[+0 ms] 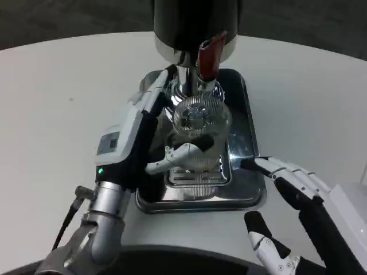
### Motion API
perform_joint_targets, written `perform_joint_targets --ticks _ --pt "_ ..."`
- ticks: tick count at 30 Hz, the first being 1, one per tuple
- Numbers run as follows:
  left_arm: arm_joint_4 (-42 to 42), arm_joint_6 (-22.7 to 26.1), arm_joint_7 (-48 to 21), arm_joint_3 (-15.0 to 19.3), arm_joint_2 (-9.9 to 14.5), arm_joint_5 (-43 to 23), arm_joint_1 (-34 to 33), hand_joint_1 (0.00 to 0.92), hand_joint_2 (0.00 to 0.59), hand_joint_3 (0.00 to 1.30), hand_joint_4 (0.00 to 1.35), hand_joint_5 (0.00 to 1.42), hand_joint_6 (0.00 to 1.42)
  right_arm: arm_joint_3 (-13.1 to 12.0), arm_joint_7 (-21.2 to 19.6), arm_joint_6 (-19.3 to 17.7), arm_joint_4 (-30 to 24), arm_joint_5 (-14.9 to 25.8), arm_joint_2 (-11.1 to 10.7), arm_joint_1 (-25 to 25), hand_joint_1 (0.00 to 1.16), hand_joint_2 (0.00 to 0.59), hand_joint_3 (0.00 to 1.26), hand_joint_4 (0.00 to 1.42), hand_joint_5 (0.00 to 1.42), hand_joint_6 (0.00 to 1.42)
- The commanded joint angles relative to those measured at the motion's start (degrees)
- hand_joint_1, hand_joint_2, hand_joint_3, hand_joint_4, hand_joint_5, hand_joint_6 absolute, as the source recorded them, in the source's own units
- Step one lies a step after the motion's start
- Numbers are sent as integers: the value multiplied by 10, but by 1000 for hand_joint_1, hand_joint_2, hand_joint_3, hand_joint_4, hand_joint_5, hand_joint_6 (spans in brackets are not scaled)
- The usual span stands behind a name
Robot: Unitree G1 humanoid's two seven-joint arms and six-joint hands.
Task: Grasp the cup under the faucet to collect the drink, then remove the cup.
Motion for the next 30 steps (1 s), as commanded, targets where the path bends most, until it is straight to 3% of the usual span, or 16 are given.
perform_joint_targets --ticks 1,8,11,16,19,24,30 --pt "-42 -31 -47 38 10 -56 34 0 37 29 0 270 55 1 3 7 7 0 -1 -1 336 506 228 174 184 340" --pt "-223 -15 -143 109 39 -146 102 0 62 34 36 273 100 -5 2 10 24 -4 -10 -8 317 514 219 165 184 339" --pt "-309 4 -219 135 46 -213 132 0 74 0 0 164 85 -7 0 5 27 -6 -15 -10 315 514 219 163 181 338" --pt "-481 66 -397 156 79 -380 171 0 87 0 0 31 14 1 1 -4 24 -16 -27 -4 309 514 207 152 162 325" --pt "-576 105 -463 175 100 -443 176 0 88 0 0 2 0 4 1 -15 22 -34 -39 11 305 514 182 112 95 234" --pt "-645 161 -523 202 105 -489 169 0 90 0 0 1 0 2 -13 -47 19 -55 -58 34 300 503 141 25 3 150" --pt "-674 205 -578 218 102 -524 143 0 93 2 0 16 0 2 -3 -52 12 -74 -58 55 223 463 59 0 0 54"
